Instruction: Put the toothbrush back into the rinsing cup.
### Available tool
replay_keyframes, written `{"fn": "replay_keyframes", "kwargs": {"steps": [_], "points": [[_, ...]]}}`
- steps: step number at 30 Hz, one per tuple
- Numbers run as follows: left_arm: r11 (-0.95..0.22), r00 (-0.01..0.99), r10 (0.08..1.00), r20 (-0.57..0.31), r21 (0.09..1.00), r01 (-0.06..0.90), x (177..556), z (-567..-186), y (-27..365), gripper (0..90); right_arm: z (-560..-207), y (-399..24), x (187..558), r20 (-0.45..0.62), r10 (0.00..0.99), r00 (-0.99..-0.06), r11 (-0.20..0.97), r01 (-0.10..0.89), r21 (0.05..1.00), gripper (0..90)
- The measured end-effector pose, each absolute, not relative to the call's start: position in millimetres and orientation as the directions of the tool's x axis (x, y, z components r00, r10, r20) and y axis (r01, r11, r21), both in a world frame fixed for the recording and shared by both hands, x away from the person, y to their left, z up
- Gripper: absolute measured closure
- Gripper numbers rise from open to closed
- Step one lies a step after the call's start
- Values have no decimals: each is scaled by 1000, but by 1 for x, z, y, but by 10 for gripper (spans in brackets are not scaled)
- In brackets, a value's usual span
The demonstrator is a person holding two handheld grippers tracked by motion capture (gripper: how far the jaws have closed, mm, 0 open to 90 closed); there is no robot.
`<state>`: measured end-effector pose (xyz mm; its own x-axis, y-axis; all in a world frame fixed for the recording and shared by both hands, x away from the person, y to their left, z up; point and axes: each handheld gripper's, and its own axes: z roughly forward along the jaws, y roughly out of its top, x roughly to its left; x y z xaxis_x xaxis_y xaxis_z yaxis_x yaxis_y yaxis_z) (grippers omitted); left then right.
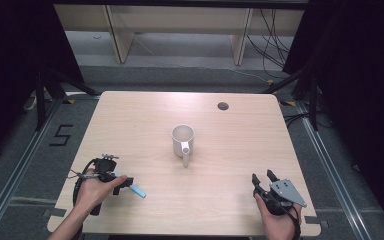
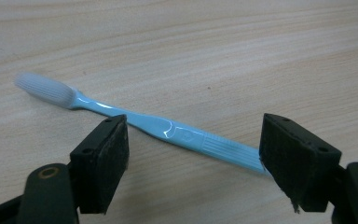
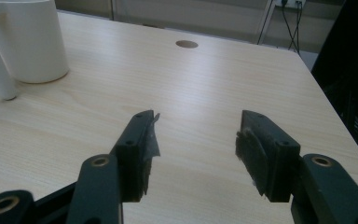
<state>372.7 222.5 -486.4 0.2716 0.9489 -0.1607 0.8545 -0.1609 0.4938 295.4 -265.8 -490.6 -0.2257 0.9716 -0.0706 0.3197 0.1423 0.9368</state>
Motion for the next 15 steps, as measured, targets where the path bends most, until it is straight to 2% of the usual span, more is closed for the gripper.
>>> {"fn": "replay_keyframes", "kwargs": {"steps": [5,7,10,14,15], "points": [[-190,285,948,-141,468,863,377,-484,224,241,-491,-268,296,-90,970,-227,159,306,939,470],[-204,286,950,-126,443,873,378,-483,224,240,-491,-265,295,-57,974,-220,128,325,937,469],[-193,271,952,-143,405,894,381,-482,225,250,-491,-267,296,-88,969,-229,157,306,939,469],[-199,271,952,-143,385,901,384,-480,225,253,-491,-265,295,-66,969,-236,142,323,936,469],[-197,265,954,-138,378,905,385,-480,224,254,-490,-266,296,-94,967,-237,167,312,935,469]]}}
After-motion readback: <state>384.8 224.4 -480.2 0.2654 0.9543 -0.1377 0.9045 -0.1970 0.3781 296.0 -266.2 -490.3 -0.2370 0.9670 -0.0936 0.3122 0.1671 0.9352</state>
